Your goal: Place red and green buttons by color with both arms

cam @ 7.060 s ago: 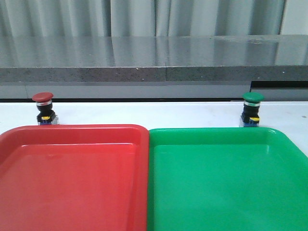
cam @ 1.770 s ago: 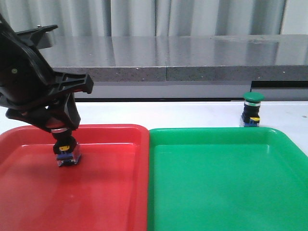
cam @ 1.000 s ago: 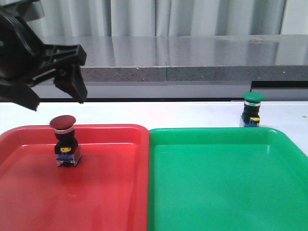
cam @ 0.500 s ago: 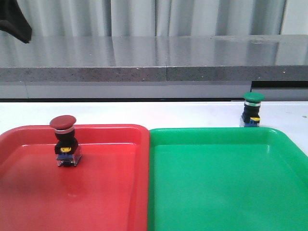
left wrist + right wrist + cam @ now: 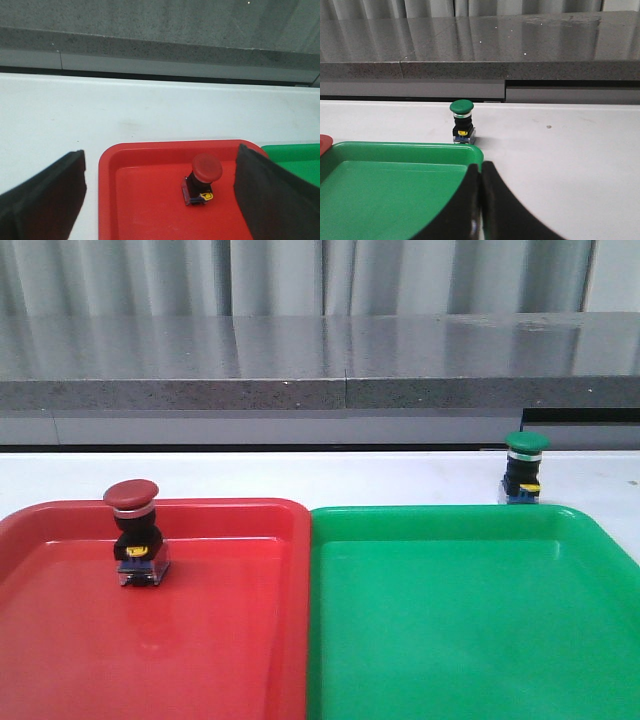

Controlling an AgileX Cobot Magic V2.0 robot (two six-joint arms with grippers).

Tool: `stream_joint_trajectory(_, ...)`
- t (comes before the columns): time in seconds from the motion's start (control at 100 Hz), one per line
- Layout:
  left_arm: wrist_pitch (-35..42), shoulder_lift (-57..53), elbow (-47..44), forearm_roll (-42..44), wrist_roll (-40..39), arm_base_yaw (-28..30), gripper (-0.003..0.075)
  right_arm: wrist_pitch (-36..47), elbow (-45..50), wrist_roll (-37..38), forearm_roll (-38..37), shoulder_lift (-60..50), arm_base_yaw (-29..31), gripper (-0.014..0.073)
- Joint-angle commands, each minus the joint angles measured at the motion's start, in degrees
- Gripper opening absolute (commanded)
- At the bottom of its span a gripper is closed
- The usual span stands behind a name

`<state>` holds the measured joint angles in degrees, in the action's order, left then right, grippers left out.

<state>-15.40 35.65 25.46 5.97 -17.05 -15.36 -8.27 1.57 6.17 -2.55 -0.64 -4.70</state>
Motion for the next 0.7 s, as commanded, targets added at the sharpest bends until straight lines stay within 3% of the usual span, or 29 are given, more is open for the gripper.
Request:
stream_joint_trajectory(0.0,0.7,-5.1,0.4,2.2,-0.4,0.1,0.0579,4.6,-0.8,-0.7,-0.1,-1.2,0.4,-0.0111)
stream_joint_trajectory(0.21,-8.4,-12.3,0.3,6.1,-0.2,0.1,0.0552,4.6,-0.8,-0.7,-0.1,-1.2,0.4,-0.0111)
stream_joint_trajectory(0.39,-11.3,-13.6,0.3,7.1,-0.2,0.1,0.0454,4.6,-0.8,-0.7,-0.1,-1.2,0.4,-0.0111)
stream_joint_trajectory(0.53,-10.9,-13.6,0.3,7.1,-0.2,0.1,0.0301,4.6,-0.8,-0.7,-0.1,-1.2,0.4,-0.0111)
stream_joint_trajectory(0.69,-10.9,-13.6,0.3,7.1,-0.2,0.1,0.0031,4.6,-0.8,-0.7,-0.1,-1.2,0.4,-0.0111)
